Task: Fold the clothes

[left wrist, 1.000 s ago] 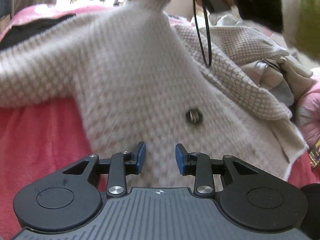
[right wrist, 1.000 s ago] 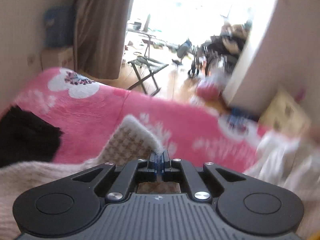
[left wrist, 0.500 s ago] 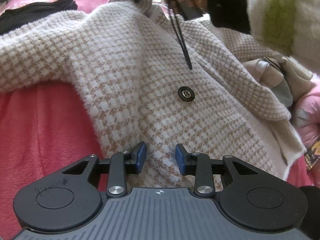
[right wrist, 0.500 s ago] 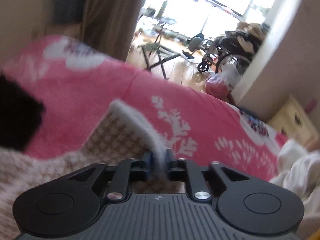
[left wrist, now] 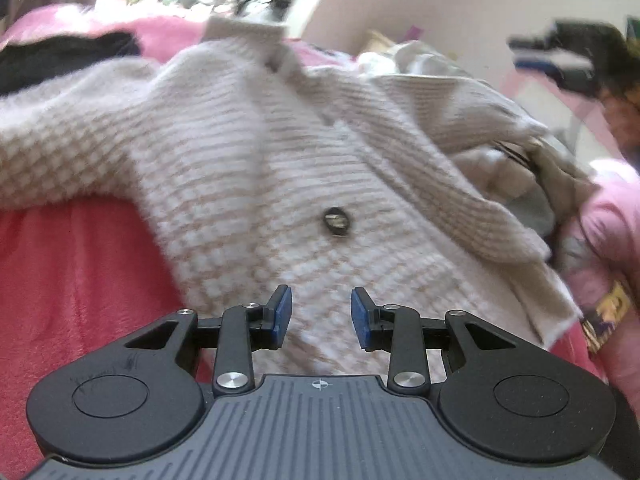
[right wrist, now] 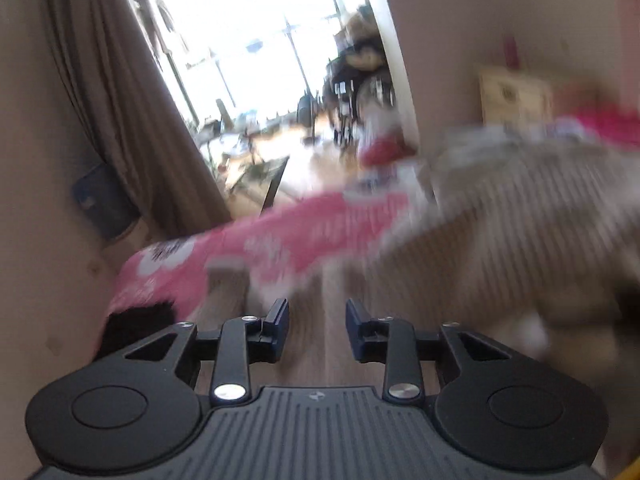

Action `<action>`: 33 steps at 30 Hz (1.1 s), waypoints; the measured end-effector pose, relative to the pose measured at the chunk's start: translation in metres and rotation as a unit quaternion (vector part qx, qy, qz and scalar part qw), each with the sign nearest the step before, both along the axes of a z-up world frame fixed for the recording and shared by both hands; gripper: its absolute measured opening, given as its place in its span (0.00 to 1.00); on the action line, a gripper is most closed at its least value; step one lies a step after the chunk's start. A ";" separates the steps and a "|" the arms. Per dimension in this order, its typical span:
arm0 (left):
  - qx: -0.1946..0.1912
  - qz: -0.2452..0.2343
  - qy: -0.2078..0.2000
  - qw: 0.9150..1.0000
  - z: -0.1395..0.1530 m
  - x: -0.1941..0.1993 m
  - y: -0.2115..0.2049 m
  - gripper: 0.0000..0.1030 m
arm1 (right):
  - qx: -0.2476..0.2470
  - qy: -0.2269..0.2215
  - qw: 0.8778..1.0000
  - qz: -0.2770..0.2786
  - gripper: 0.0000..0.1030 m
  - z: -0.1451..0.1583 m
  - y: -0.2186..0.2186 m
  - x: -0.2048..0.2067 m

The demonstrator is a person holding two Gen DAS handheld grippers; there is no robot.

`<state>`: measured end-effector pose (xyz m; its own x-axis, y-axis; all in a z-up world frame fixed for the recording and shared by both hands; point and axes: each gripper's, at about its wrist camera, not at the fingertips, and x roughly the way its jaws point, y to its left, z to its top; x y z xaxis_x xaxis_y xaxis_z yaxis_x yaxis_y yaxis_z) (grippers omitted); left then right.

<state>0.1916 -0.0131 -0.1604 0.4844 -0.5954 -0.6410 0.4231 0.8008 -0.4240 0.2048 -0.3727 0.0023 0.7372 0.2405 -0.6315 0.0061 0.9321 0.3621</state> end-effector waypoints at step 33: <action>0.273 -0.334 -0.030 0.902 0.021 -0.164 -0.074 0.33 | 0.089 0.235 0.966 0.055 0.42 -0.173 0.034 -0.156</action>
<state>0.0278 -0.0867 -0.1392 0.1783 -0.3708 -0.9115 0.8975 0.4409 -0.0038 0.0493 -0.3387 -0.1707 0.3429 0.4362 -0.8319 0.1128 0.8601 0.4975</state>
